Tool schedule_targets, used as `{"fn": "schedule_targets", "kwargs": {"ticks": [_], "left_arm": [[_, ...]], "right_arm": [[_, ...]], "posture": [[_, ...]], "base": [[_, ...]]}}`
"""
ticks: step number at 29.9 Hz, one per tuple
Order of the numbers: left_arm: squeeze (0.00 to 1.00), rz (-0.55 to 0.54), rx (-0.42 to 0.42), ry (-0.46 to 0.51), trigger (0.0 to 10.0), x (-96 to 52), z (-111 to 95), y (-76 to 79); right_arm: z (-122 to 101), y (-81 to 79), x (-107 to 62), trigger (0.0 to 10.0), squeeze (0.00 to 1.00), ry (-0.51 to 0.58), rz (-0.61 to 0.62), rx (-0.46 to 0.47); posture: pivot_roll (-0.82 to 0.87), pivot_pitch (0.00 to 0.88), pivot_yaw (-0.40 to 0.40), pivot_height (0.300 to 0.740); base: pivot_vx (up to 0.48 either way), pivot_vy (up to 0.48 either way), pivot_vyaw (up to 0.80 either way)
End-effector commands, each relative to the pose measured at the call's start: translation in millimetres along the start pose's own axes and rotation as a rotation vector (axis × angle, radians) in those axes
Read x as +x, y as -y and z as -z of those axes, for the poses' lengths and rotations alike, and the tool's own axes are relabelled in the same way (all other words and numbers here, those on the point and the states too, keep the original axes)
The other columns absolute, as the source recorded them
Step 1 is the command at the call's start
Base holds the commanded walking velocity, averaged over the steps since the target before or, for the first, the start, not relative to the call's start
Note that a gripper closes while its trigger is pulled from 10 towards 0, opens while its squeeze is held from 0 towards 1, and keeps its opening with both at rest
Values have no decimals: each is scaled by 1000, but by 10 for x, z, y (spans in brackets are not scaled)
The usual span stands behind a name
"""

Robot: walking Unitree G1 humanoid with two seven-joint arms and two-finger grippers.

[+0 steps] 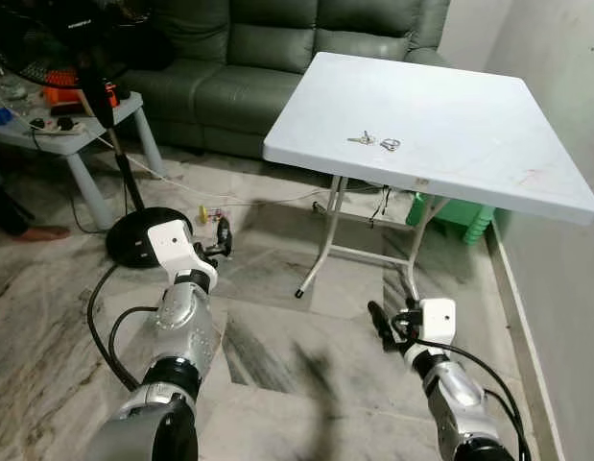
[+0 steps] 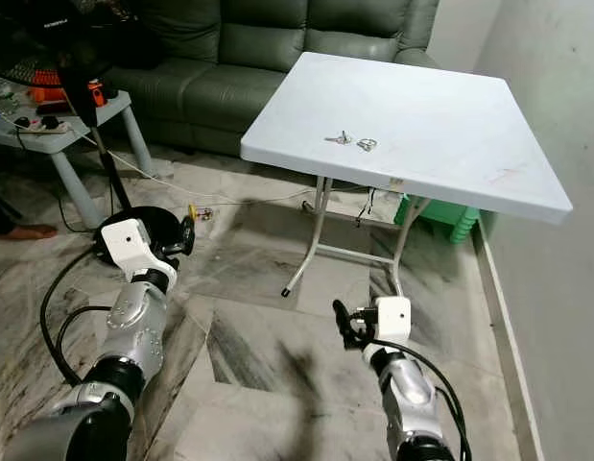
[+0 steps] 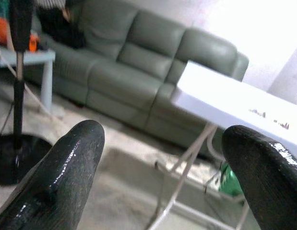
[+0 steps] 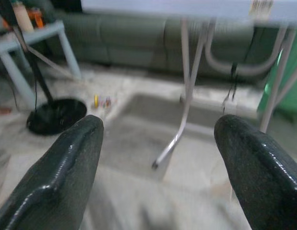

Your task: Hang keys on a hook

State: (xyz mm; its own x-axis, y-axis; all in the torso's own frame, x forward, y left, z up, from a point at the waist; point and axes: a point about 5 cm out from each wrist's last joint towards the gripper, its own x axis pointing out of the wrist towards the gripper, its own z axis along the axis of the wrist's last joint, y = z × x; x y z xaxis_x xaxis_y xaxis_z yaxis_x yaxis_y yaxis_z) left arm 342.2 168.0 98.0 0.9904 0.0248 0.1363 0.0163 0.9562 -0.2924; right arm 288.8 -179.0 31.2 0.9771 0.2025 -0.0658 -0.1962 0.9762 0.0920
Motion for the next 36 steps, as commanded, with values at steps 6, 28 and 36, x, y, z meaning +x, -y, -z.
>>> {"fn": "schedule_targets", "kwargs": {"ticks": [6,28,36], "left_arm": [[0,-223,-184,68,10000,-250,-76,-403],[0,167,113,-33,10000,-243,-353,237],[0,201,111,-59,10000,-277,-340,265]], "right_arm": [[-273,-109,15,10000,0,165,-18,-15],[-997,-232,14,10000,0,352,-32,-31],[-1075,-225,31,10000,0,355,-40,-35]], "posture": [[8,0,-25,740],[-4,0,-26,740],[1,0,-29,740]], "base": [[0,0,0],[0,0,0],[93,0,0]]}}
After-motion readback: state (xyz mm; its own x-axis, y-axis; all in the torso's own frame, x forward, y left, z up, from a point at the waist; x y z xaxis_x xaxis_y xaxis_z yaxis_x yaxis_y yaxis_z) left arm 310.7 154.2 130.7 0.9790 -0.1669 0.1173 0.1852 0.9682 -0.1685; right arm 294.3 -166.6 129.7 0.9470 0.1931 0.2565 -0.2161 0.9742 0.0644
